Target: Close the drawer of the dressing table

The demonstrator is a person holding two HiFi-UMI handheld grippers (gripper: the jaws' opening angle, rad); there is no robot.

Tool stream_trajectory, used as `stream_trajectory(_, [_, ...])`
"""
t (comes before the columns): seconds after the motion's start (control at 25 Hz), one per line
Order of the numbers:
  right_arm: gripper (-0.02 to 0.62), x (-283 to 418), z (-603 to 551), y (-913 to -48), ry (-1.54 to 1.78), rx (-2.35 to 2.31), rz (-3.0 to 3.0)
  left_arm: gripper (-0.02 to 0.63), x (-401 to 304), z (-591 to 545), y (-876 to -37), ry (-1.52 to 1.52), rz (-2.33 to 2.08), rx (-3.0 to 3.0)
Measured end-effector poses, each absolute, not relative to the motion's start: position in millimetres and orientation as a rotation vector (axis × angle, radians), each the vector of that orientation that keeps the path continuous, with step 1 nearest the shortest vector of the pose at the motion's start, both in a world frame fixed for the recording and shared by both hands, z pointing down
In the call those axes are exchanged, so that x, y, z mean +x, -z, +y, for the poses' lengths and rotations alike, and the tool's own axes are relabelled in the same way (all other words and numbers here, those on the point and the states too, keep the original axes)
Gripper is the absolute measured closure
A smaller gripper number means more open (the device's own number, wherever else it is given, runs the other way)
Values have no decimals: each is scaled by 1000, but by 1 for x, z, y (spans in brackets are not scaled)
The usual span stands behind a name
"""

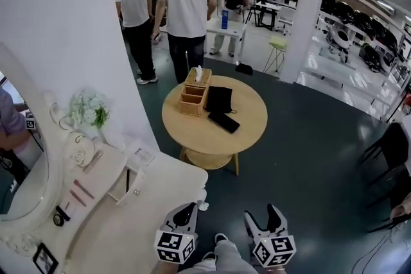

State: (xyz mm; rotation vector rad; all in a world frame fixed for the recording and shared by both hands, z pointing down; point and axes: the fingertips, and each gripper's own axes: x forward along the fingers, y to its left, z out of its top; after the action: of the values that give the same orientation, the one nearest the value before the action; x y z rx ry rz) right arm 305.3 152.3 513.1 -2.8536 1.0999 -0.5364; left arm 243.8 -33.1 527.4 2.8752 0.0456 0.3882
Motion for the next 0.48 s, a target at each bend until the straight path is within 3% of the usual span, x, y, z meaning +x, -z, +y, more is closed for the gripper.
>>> stream_trajectory(0.48, [267,327,-9,-513,568,-2521,1837,604,182,-134,-523,-330,-678,2752])
